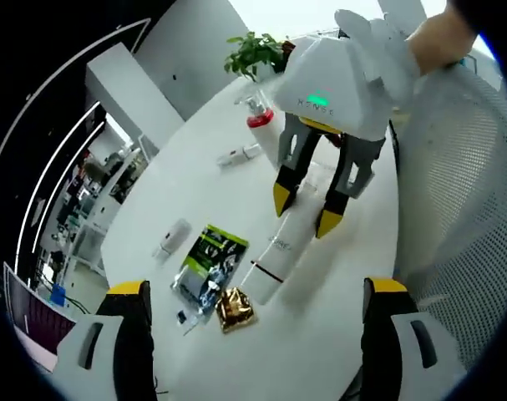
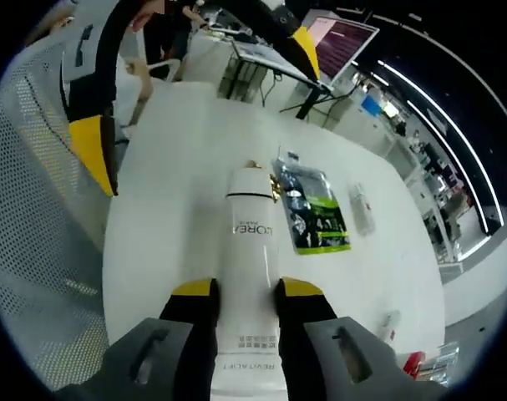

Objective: Arrange the skincare products in the storage area until every visible bottle or jar stands upright without overlapping.

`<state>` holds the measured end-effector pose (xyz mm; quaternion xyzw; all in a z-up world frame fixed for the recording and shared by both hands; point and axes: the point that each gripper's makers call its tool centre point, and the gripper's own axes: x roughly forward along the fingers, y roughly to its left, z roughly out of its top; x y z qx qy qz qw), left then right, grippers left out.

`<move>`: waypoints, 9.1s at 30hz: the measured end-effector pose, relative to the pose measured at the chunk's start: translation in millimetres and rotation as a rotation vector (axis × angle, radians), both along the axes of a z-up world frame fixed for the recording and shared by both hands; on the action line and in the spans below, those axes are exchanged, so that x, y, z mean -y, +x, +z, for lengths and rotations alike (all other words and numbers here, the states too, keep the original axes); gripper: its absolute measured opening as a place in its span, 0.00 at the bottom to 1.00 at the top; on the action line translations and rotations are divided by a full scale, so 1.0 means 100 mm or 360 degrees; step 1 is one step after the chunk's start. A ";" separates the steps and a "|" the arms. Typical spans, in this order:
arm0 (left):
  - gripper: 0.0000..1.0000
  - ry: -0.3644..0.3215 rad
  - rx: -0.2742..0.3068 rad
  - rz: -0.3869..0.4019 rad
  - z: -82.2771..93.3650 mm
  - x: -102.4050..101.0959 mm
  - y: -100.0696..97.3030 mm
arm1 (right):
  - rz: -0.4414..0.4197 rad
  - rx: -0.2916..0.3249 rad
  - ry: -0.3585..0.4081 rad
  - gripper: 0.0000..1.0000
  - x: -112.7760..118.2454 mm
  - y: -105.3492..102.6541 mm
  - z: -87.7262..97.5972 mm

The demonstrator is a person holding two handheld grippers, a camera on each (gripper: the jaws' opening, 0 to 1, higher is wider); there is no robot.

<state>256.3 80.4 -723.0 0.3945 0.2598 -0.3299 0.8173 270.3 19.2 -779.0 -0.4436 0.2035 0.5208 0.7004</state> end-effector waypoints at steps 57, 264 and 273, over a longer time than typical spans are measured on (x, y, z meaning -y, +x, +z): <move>0.28 0.0233 0.0155 -0.0337 -0.37 0.41 0.07 | 0.0508 0.0464 -0.0068 0.29 -0.22 -0.17 0.29; 0.25 -0.0430 -0.0301 -0.0137 -0.21 0.59 -0.16 | 0.0263 -0.0604 0.0939 0.12 -0.16 -0.44 1.01; 0.28 -0.0455 -0.0295 -0.0126 -0.19 0.60 -0.15 | 0.0209 -0.0614 0.0961 0.18 -0.14 -0.40 1.03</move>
